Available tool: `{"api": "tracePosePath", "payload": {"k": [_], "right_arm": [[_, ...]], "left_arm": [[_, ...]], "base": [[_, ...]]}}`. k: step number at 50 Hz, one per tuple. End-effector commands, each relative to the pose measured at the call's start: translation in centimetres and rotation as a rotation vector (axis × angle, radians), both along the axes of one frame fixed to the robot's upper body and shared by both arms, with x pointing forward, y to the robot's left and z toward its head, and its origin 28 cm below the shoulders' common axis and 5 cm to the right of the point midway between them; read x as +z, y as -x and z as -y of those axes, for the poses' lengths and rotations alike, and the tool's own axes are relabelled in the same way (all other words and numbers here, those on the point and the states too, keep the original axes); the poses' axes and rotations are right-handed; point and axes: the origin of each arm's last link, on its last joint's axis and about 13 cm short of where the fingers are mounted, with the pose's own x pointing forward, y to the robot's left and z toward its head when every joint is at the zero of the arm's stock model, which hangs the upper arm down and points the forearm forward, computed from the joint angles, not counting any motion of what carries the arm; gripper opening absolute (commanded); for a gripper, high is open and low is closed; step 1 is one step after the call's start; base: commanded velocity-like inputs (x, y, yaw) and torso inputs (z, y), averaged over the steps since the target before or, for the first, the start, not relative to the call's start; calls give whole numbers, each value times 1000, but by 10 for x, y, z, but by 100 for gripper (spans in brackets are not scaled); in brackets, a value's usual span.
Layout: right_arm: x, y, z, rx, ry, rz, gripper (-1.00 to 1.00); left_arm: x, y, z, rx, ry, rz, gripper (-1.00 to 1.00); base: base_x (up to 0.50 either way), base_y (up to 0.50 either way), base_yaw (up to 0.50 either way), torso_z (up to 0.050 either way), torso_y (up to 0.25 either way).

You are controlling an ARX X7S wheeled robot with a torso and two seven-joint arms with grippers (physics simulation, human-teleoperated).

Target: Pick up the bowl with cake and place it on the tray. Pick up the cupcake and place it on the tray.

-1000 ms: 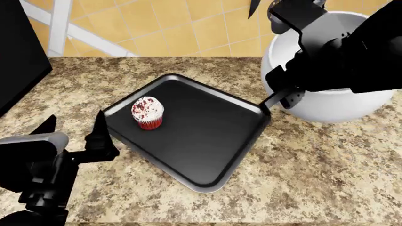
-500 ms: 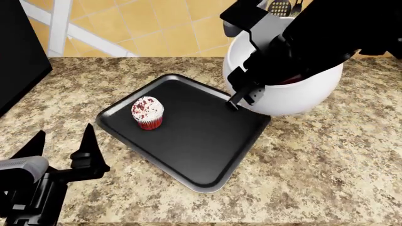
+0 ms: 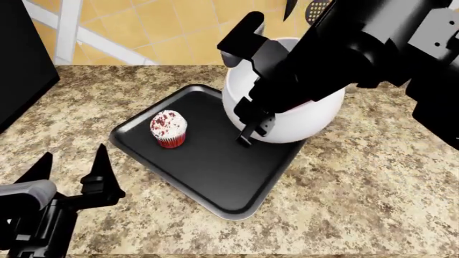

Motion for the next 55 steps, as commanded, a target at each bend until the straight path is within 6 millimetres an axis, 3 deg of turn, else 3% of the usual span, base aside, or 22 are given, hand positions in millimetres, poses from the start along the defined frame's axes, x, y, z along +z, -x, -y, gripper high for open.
{"api": "tracePosePath", "payload": {"k": [1, 16, 25, 30, 55], "right_arm": [[-7, -9, -9, 74, 12, 37, -100], [-19, -9, -20, 165, 1, 5, -100], [-2, -1, -23, 193, -5, 34, -100], [-2, 2, -24, 204, -11, 33, -100], [-30, 12, -24, 234, -15, -39, -100]], "left_arm": [[0, -1, 2, -3, -5, -3, 100], [-1, -1, 0, 4, -19, -10, 100], [-2, -3, 1, 0, -14, -14, 100], [-2, -3, 1, -2, -12, -14, 100], [-4, -4, 3, -3, -1, -20, 100]], "base": [[0, 0, 0, 0, 0], [0, 0, 0, 0, 1], [0, 0, 0, 1, 1], [0, 0, 0, 0, 0], [0, 0, 0, 0, 1]]}}
